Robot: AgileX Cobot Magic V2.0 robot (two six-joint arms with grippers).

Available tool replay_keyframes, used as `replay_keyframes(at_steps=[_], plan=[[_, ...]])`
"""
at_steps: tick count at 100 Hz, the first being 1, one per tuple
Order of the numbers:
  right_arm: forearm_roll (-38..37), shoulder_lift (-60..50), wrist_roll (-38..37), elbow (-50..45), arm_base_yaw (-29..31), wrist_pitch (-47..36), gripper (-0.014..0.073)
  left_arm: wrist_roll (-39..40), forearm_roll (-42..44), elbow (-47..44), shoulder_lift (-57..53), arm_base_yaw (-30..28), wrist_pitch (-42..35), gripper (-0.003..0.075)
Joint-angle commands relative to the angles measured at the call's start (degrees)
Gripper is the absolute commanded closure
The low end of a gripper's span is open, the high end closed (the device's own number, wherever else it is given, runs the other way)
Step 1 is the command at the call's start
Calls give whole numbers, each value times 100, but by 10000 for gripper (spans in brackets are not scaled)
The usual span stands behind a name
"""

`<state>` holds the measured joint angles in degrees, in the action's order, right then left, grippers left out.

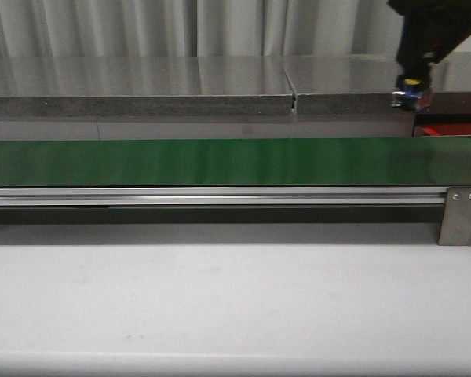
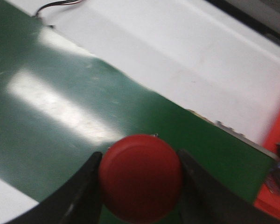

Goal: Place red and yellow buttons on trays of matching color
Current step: 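Carry the red button into the red tray and open the right gripper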

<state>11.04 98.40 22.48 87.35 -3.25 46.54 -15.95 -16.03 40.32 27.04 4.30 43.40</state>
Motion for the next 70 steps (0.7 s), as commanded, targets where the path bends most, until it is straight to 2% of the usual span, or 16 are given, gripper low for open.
replay_keyframes(at_steps=[1,33,70], plan=[[25,-329,-165,163,488,-385,664,69,-115,161,19,43,-395,741],[25,-291,-386,163,1721,-919,664,69,-115,161,19,43,-395,741],[25,132,-778,163,2403,-1430,664,69,-115,161,19,43,-395,741]])
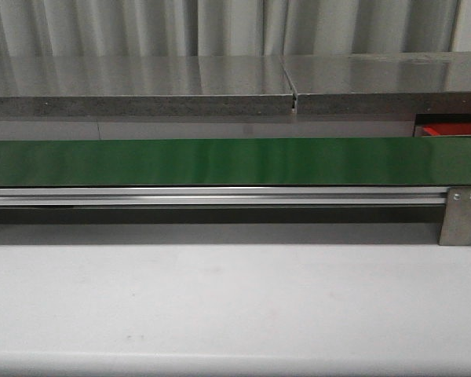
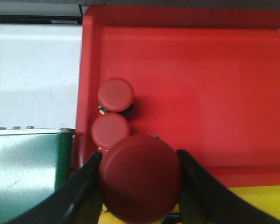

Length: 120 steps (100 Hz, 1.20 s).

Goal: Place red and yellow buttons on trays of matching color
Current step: 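Carry the red button into the red tray and open the right gripper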

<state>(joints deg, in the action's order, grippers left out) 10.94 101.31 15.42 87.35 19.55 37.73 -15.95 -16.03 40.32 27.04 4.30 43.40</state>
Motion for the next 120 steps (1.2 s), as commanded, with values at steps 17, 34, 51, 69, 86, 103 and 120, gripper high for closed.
replay_keyframes(at_steps=[17,34,51,69,86,103,120], plan=[[35,42,-244,194,329,-850,664,69,-115,161,19,43,-395,741],[89,578,-292,721,342,-388,664,69,-115,161,19,-7,-395,741],[220,1132,-298,1551,342,33,664,69,-115,161,19,-7,-395,741],[224,1607,-298,2087,342,78,664,69,-115,161,19,-7,-395,741],[254,1884,-303,2104,342,-79,664,69,-115,161,19,-7,-395,741],[285,2106,-303,2104,342,-282,664,69,-115,161,19,-7,-395,741],[345,2271,-303,2104,342,-393,662,69,-115,161,19,-7,-395,741]])
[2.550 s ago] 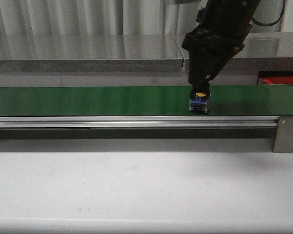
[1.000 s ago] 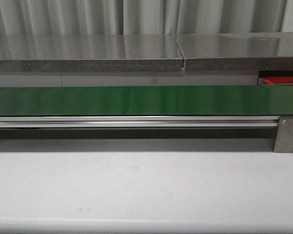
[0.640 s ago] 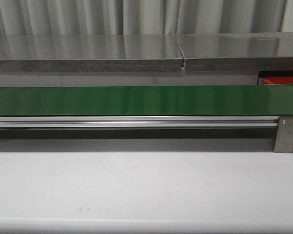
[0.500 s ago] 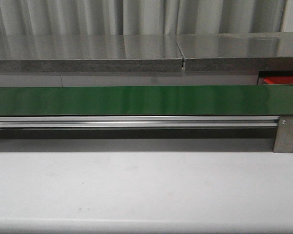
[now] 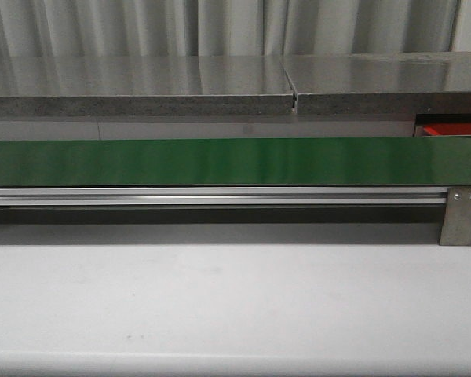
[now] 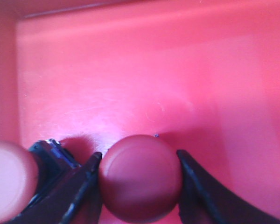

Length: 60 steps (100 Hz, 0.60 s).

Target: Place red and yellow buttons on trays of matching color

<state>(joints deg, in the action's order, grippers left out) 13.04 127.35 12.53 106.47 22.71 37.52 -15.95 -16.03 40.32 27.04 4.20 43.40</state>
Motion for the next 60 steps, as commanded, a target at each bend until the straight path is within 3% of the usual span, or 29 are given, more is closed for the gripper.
replay_keyframes(at_steps=[1,7,14,31,38,45,60], plan=[[144,-333,-14,192,26,-381,661,69,-115,161,19,3,-395,741],[188,-320,-14,192,26,-416,652,69,-115,161,19,3,-395,741],[229,-320,-14,192,26,-452,580,69,-115,161,19,3,-395,741],[303,-320,-14,192,26,-458,198,69,-115,161,19,3,-395,741],[305,-341,-14,192,26,-428,88,69,-115,161,19,3,-395,741],[305,-393,-14,192,26,-357,48,69,-115,161,19,3,-395,741],[216,-627,13,162,26,-238,74,69,-115,161,19,3,-395,741]])
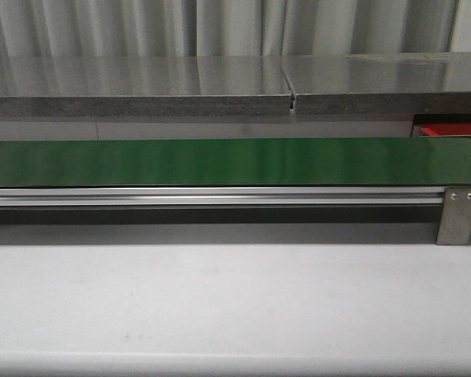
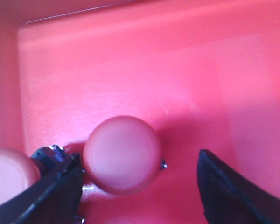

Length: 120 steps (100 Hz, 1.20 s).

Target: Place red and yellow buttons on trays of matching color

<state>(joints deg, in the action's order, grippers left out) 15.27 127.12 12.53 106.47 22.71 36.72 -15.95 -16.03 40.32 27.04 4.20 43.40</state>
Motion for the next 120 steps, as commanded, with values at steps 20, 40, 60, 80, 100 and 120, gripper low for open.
replay_keyframes(at_steps=[20,40,60,80,100,120], plan=[[-34,-1361,121,-354,26,-375,180,69,-115,161,19,3,-395,741],[-34,-2402,310,-1539,-8,-837,193,69,-115,161,19,3,-395,741],[-37,-3606,770,-2680,-287,-1105,251,69,-115,161,19,3,-395,741],[-37,-4635,919,-3414,-817,-933,498,69,-115,161,19,3,-395,741],[-83,-5436,931,-3924,-1416,-817,690,69,-115,161,19,3,-395,741],[-142,-6187,930,-4362,-1785,-658,684,69,-115,161,19,3,-395,741]])
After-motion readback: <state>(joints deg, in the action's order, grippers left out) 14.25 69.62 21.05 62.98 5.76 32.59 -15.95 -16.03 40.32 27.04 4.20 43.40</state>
